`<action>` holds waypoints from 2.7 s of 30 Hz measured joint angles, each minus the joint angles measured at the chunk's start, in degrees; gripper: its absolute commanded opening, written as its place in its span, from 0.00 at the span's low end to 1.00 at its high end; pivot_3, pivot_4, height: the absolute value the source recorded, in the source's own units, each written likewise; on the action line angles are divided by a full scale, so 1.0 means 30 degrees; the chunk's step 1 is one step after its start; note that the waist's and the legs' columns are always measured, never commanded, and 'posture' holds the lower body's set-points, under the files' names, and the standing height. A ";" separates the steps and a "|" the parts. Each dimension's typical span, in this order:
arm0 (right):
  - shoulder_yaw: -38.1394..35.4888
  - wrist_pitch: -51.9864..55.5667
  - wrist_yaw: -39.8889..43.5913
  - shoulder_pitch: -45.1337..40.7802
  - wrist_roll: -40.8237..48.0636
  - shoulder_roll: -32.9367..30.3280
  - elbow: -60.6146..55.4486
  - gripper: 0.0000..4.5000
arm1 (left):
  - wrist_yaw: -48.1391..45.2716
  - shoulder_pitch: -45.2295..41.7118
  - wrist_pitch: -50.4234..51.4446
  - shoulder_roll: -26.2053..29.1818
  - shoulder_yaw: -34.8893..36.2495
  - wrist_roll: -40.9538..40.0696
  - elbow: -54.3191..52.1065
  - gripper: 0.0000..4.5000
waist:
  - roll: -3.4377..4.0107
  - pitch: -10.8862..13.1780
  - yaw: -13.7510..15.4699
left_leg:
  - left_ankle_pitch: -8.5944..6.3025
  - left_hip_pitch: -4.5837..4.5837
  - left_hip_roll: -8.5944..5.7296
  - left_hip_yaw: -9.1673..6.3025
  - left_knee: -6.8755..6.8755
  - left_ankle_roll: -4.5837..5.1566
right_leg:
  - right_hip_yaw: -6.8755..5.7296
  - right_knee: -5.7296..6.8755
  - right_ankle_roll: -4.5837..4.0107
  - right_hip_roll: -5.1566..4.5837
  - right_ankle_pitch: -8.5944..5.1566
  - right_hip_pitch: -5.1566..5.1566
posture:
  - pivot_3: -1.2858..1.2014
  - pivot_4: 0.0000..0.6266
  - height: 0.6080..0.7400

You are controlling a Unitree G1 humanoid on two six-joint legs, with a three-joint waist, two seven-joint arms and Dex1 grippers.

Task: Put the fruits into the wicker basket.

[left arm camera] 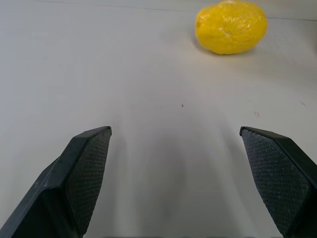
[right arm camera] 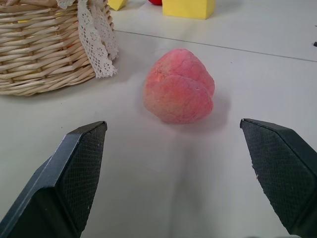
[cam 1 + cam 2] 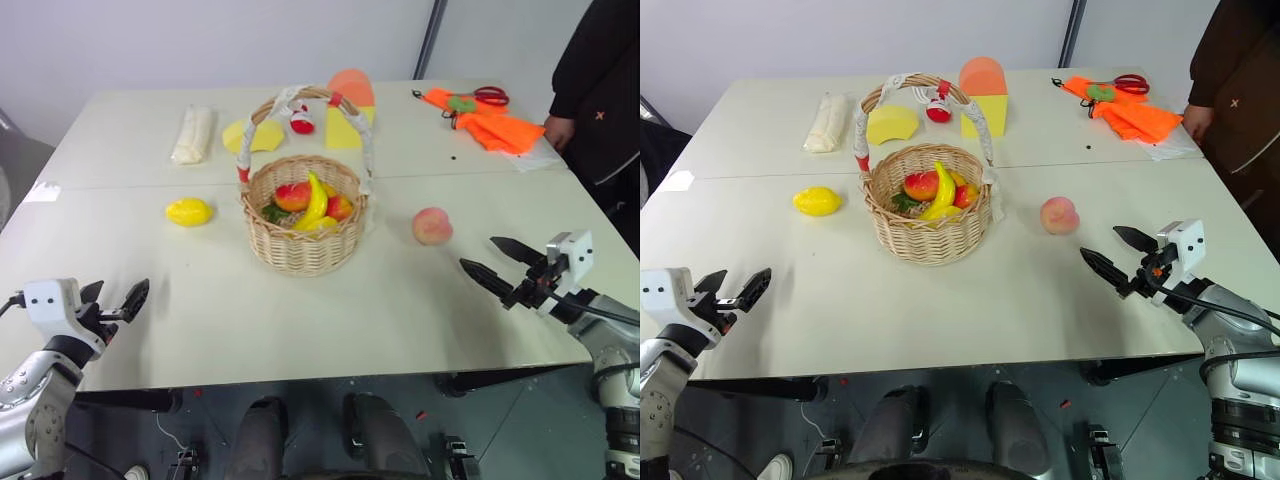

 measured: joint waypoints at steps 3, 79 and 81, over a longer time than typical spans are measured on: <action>0.0001 -0.0071 -0.0029 -0.0001 -0.0022 0.0001 0.0000 1.00 | 0.0078 -0.0261 0.0021 0.0002 -0.0042 0.0013 0.0000 0.99 | 0.0000 0.0000 0.0001 | 0.0000 0.0000 0.0000 -0.0001 0.0000 0.0000 | 0.0000 0.0000 -0.0001 0.0001 0.0000 0.0000 | 0.52 0.24 1.00; 0.6116 0.5857 -0.1187 -0.4732 0.5392 -0.0677 -1.2110 1.00 | -0.8597 -1.2119 -0.0049 0.6625 -0.6348 0.4679 1.0032 1.00 | -0.0095 0.0029 0.0046 | 0.0000 -0.0019 0.0026 -0.0018 0.0034 0.0009 | -0.0062 0.0076 0.0022 0.0003 0.0005 -0.0012 | 0.52 0.24 1.00; 0.6172 0.5862 -0.1200 -0.4898 0.5377 -0.0661 -1.2003 1.00 | -0.8076 -1.2900 -0.0420 0.6364 -0.6938 0.5277 1.0581 1.00 | -0.0095 0.0029 0.0051 | 0.0000 -0.0018 0.0024 -0.0018 0.0035 0.0009 | -0.0062 0.0076 0.0024 0.0008 0.0007 -0.0012 | 0.52 0.24 1.00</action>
